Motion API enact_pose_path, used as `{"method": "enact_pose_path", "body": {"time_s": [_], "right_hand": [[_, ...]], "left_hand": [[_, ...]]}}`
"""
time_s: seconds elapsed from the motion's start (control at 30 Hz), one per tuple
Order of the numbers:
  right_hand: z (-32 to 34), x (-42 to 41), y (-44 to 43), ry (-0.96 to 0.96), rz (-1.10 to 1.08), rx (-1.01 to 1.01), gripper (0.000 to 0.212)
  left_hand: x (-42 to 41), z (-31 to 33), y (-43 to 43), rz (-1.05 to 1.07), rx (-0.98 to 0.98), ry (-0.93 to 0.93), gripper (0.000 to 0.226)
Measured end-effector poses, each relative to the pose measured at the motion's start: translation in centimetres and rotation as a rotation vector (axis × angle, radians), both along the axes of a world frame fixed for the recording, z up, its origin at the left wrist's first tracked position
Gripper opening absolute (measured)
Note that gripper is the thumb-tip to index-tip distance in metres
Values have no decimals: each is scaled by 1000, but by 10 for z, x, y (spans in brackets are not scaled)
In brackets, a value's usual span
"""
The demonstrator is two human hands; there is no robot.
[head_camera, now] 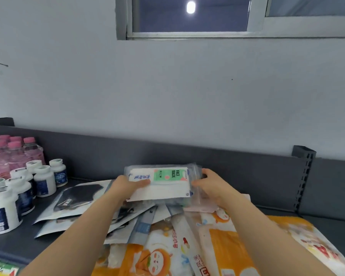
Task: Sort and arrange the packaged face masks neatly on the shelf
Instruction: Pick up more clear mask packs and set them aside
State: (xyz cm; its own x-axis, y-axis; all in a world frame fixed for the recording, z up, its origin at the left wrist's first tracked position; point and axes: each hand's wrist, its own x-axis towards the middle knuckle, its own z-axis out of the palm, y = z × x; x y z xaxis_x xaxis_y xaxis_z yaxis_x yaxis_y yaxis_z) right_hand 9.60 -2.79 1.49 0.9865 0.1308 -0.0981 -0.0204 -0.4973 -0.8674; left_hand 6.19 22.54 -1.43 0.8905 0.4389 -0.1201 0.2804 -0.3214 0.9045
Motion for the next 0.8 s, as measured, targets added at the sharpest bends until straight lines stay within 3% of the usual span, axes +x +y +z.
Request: {"method": "enact_pose_path", "body": {"time_s": [0.1,0.17,0.23,0.33,0.43,0.5,0.57,0.7,0.8], "right_hand": [[-1,1,5,31,-36,40,61],[0,-2,5,46,-21,154,42],[3,-7,1,-11,-84,82,35],[4,-12,-10,-60,-241,-154,42],[-2,-16,-17,35,-258,-63,36],[-6,-17,-14,58,-262,114,38],[-11,-16,-9,37,-258,137,37],[-16,-13,-4,-91,-278,-329,37],[-19,-17,-5,-34,-245,-432,38]], "left_hand": [[6,-2,6,8,15,-1,88],[7,-6,10,9,193,-25,101],[3,-9,8,-50,430,-88,96],[-2,-7,4,-356,477,-138,102],[-1,-12,-4,-547,628,-58,115],[1,-19,-6,-500,699,-92,106],[4,-25,-6,-459,726,-144,92],[7,-28,-7,-460,809,-160,63],[11,-29,-7,-430,876,-137,48]]}}
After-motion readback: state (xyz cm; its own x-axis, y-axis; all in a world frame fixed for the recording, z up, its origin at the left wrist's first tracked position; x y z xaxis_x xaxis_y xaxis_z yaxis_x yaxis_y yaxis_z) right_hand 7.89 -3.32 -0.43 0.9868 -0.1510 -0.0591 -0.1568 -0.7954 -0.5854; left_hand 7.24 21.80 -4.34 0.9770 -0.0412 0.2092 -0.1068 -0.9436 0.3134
